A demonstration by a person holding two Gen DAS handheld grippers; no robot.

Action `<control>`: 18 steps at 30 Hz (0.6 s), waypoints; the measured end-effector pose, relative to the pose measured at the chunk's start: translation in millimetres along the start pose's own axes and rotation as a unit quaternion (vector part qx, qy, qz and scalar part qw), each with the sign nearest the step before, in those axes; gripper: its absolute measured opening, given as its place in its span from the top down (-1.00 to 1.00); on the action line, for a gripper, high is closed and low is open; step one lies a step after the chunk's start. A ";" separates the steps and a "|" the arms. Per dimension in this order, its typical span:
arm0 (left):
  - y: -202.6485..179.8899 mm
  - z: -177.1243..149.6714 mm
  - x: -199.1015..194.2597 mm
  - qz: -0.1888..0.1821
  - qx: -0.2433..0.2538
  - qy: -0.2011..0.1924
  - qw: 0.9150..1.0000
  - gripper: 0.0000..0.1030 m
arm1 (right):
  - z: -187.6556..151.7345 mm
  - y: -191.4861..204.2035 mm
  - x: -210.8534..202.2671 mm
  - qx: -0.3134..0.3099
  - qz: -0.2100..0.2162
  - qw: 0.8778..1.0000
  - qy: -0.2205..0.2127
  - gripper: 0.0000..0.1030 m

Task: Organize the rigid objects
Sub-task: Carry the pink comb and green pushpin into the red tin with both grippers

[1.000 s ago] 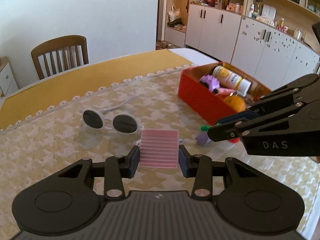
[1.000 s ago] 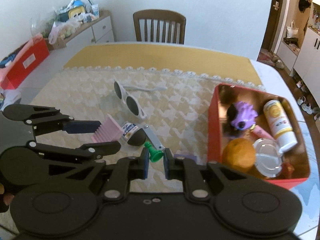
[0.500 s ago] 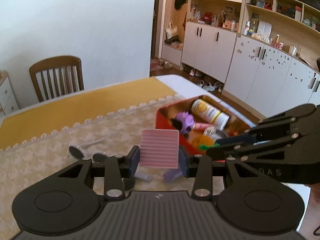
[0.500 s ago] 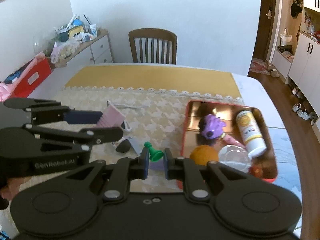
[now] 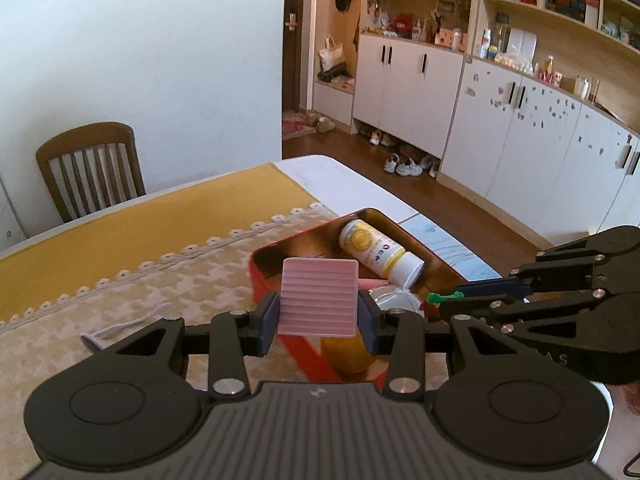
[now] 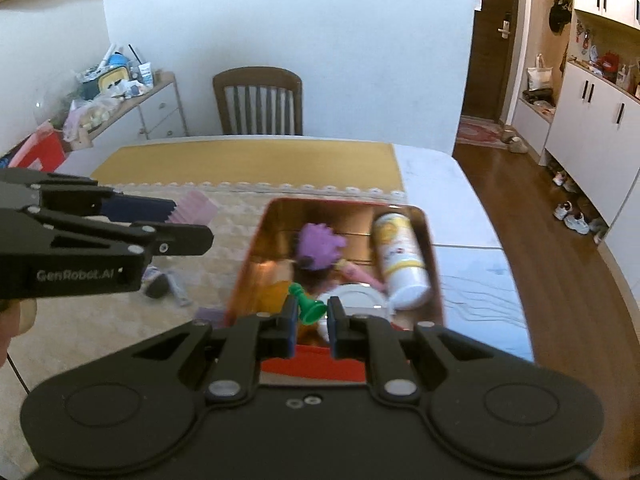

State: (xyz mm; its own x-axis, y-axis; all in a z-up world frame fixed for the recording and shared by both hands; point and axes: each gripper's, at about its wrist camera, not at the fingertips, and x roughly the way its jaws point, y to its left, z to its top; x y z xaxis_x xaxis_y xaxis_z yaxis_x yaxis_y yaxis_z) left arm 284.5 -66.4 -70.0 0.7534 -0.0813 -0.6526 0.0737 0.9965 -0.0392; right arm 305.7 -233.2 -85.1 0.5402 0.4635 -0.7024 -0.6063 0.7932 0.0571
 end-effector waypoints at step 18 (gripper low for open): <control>-49.5 40.1 123.4 0.012 0.046 0.086 0.995 0.21 | -5.8 -47.4 36.9 -0.010 0.014 1.000 0.023 0.74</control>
State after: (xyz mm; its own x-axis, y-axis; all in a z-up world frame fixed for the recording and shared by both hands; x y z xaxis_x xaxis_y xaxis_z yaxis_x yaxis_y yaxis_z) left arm 400.1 -126.6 -118.3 0.6339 -0.0444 -0.7722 0.1222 0.9916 0.0433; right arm 350.9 -256.0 -117.8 0.4959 0.4657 -0.7329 -0.6323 0.7722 0.0627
